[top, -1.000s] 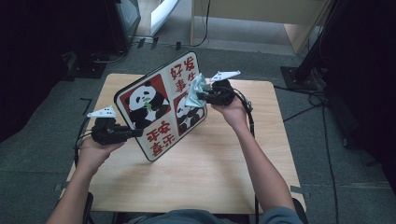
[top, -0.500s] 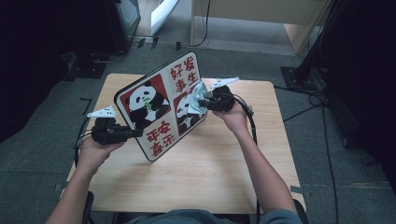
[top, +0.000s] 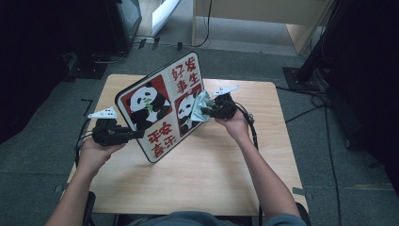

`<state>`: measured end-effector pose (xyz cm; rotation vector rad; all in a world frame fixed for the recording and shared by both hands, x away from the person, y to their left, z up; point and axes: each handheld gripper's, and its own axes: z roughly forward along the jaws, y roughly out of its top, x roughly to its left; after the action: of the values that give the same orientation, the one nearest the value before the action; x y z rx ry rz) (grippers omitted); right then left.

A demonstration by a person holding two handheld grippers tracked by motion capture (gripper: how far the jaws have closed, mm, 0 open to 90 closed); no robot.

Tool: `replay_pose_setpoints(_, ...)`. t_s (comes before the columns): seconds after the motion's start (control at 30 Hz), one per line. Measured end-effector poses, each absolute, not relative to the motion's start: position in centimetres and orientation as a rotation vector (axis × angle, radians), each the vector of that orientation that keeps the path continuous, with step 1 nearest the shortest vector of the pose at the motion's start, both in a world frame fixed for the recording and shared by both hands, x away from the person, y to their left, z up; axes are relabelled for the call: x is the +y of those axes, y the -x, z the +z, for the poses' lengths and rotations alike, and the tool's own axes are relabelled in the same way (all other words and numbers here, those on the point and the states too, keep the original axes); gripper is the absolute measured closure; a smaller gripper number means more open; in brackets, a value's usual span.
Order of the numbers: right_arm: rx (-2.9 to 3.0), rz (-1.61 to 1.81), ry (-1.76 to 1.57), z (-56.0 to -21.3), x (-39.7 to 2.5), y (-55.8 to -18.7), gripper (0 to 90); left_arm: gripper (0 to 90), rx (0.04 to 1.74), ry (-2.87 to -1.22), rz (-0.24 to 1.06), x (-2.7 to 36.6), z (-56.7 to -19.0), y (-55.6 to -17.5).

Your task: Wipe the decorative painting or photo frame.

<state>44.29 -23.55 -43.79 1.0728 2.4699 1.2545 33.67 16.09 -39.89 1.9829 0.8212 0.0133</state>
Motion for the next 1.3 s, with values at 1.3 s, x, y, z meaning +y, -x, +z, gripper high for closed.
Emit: replay_pose_setpoints(1.3, 2.508, 1.186, -1.148, -46.1, -24.7, -43.8, 78.1, 74.3, 0.801, -1.993, -0.007, 16.0, -39.9, -33.8)
